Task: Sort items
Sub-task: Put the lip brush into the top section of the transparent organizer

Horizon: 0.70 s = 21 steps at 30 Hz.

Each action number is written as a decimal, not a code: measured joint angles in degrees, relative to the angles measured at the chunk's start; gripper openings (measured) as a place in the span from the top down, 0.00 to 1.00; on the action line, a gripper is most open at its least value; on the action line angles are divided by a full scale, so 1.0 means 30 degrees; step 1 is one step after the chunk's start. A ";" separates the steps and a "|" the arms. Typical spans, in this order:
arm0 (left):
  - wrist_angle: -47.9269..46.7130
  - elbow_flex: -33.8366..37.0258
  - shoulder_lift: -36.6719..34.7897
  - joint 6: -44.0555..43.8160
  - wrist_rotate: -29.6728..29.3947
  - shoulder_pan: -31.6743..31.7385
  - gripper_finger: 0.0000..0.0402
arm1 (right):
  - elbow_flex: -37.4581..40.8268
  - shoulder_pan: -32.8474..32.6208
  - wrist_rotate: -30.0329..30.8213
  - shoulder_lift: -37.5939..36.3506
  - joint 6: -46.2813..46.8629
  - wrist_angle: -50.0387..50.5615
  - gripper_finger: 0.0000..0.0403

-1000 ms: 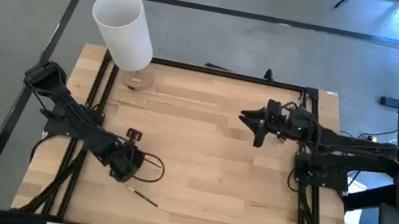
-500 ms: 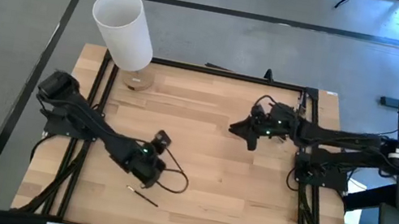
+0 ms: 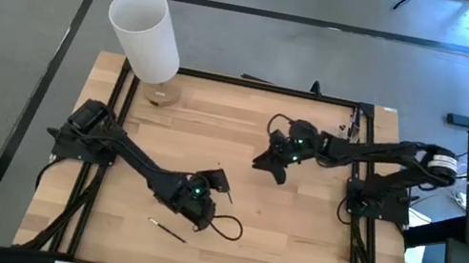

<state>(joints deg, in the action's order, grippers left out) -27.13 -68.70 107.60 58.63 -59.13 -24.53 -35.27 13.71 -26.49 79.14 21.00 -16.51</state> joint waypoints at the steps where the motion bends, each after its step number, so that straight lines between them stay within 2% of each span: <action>1: 0.0606 0.0006 0.0035 0.0630 -0.0396 0.0030 0.95 | -0.0247 -0.0145 -0.0467 0.0416 -0.0278 -0.0037 0.70; 7: 0.2778 0.0005 0.0048 0.3078 -0.2456 0.0292 0.95 | -0.1348 -0.0803 -0.2022 0.2796 -0.1159 -0.2294 0.69; 12: 0.2989 0.0003 0.0044 0.3228 -0.2592 0.0440 0.95 | -0.2064 -0.1136 -0.3707 0.4251 -0.0663 -0.4153 0.65; 17: 0.2986 0.0000 0.0040 0.3229 -0.2588 0.0465 0.95 | -0.2880 -0.1439 -0.3275 0.5129 -0.0448 -0.4146 0.57; 21: 0.2993 0.0005 0.0040 0.3228 -0.2581 0.0465 0.95 | -0.3496 -0.1551 -0.2647 0.5920 -0.0122 -0.4128 0.56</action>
<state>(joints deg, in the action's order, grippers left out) -18.15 -68.69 107.72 68.31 -66.87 -23.14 -45.76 9.06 -34.44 96.90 20.63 -28.89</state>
